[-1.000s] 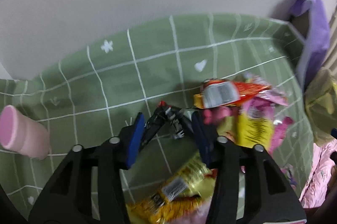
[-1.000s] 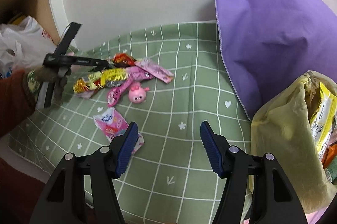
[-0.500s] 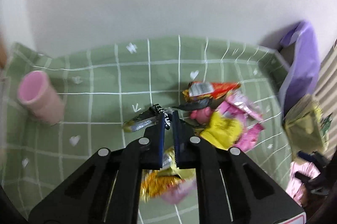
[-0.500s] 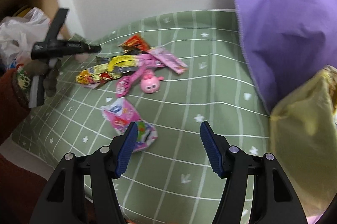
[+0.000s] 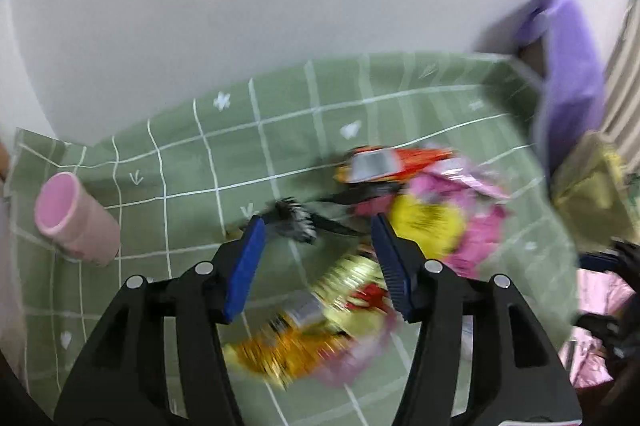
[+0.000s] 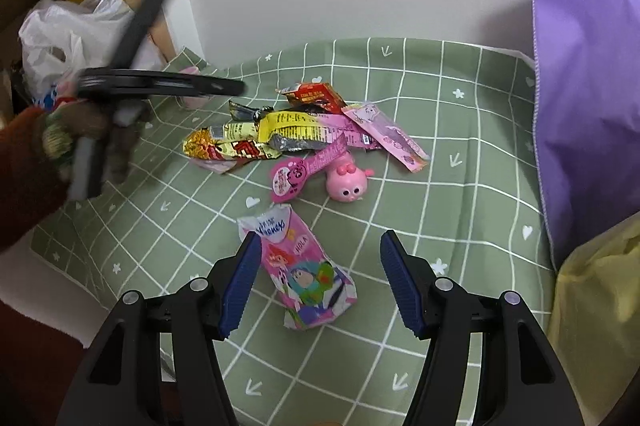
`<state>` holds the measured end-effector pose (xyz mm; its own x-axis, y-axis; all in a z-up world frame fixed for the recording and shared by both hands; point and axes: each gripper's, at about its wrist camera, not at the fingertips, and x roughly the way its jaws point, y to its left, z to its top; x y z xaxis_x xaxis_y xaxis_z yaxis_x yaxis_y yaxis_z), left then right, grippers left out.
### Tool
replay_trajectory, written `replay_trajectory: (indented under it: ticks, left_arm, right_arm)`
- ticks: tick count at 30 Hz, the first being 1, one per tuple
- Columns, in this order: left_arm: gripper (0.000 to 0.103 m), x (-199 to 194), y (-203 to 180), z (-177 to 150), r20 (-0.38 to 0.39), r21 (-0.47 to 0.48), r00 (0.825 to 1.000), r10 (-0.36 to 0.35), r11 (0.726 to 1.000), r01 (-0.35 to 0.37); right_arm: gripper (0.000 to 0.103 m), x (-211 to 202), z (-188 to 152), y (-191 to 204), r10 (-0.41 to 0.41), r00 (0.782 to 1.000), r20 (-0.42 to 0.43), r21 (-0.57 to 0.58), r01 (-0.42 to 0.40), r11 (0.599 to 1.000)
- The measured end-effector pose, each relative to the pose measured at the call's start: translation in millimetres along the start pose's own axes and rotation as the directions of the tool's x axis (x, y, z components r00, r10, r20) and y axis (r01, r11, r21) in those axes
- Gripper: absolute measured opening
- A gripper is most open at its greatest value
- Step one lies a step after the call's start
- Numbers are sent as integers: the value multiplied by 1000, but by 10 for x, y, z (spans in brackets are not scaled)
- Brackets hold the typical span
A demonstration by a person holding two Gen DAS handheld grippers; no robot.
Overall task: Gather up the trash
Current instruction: 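Grasp a dark candy wrapper with the left tool while the right tool grasps a pink juice pouch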
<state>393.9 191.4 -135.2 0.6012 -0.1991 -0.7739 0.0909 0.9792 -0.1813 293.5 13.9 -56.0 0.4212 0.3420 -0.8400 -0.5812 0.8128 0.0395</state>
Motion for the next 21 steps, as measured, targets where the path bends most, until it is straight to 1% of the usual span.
replay_trajectory:
  ticks: [3,6,7,8,9,10,12,13,16,17,18,20,21]
  left_arm:
    - [52,337,60,57,-54,0,998,32,999,-32]
    - [52,530,65,77,-79,12,996,45,999,-45]
    - [50,555,57,81,-81,17,996,44,999,-42]
    - [42,564,55,85,-82,20,996,45,999,-44]
    - [39,581,65,94,-93,12,995,42,999,-41]
    - [33,592,81,101,-100,-4,995,27,1000,-28]
    - [30,591,138,98,-100,-46,995,-16,999,11]
    - [29,590,153,88,-100,-49,995,-20,999,15]
    - [24,524,175,15,-94,-43,996,0,999,-4]
    - [21,462,179,-23,-93,-53,996,4,999,-9]
    - [20,416,168,-45,-90,-66,996,3,998,-9]
    - [20,219,167,-101,-61,-93,998,3,996,-9]
    - [20,63,145,-120,-28,-94,999,23,995,-25]
  right_arm:
    - [58,-70,-107,-139,-45,999,-13,46,45,998]
    - [59,-149,-176,-374,-64,998,-9,147,65,987]
    - [59,-182,-185,-451,-72,997,-3,176,72,982]
    - [59,-199,-184,-491,-81,997,0,189,80,979]
    - [59,-210,-179,-525,-93,996,3,196,91,976]
    - [59,-209,-173,-547,-106,994,4,198,103,975]
    - [59,-170,-158,-555,-111,994,-3,193,110,975]
    - [59,-133,-148,-541,-107,994,-12,187,108,977]
    - [59,-26,-125,-435,-83,996,-24,151,86,985]
    - [59,9,-121,-381,-78,997,-27,134,81,988]
    - [59,35,-111,-331,-73,997,-29,116,76,990]
    - [59,84,-99,-235,-53,998,-34,78,55,995]
    - [58,101,-98,-203,-43,998,-36,65,45,997]
